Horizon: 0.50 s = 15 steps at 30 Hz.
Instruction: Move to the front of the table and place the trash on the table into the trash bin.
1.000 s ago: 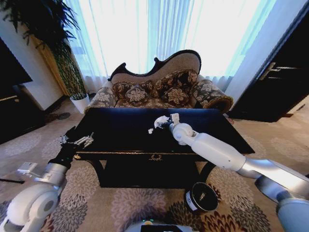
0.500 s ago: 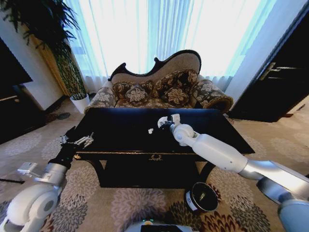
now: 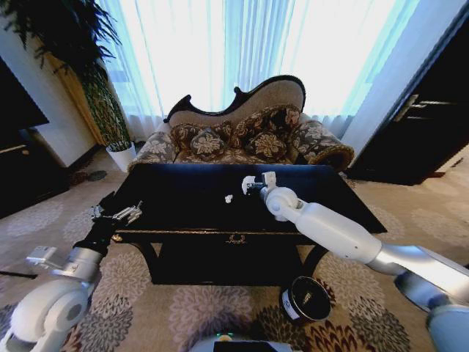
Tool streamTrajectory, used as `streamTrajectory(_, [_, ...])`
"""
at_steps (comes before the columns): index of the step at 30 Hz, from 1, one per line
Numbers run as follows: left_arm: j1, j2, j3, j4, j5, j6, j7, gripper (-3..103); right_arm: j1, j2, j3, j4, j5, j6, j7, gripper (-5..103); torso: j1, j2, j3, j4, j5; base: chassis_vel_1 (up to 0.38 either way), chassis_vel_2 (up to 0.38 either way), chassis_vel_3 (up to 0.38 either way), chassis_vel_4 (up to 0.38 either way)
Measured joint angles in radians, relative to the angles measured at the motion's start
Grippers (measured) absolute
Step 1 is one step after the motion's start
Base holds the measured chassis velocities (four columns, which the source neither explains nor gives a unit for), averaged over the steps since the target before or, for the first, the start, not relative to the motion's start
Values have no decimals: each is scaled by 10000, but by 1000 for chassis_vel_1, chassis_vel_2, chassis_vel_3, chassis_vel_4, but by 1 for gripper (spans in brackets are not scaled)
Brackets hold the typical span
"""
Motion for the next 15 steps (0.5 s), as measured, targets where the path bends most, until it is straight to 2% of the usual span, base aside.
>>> streamTrajectory(7, [0, 0, 0, 0, 0, 0, 0, 100, -879, -732, 1021, 688, -752, 149, -540, 0, 0, 0, -1, 1, 0, 0, 0, 0, 0])
streamTrajectory(10, [0, 0, 0, 0, 0, 0, 0, 100, -1835, -1347, 1925, 966, -1148, 263, -950, 0, 0, 1, -1, -3, 2, 0, 0, 0, 0])
streamTrajectory(11, [0, 0, 0, 0, 0, 0, 0, 100, -1835, -1347, 1925, 966, -1148, 263, -950, 0, 0, 1, -1, -3, 2, 0, 0, 0, 0])
streamTrajectory(15, [0, 0, 0, 0, 0, 0, 0, 100, -3251, -1952, 3387, 1504, -1356, 384, -1281, 0, 0, 1, -1, 0, 4, 0, 0, 0, 0])
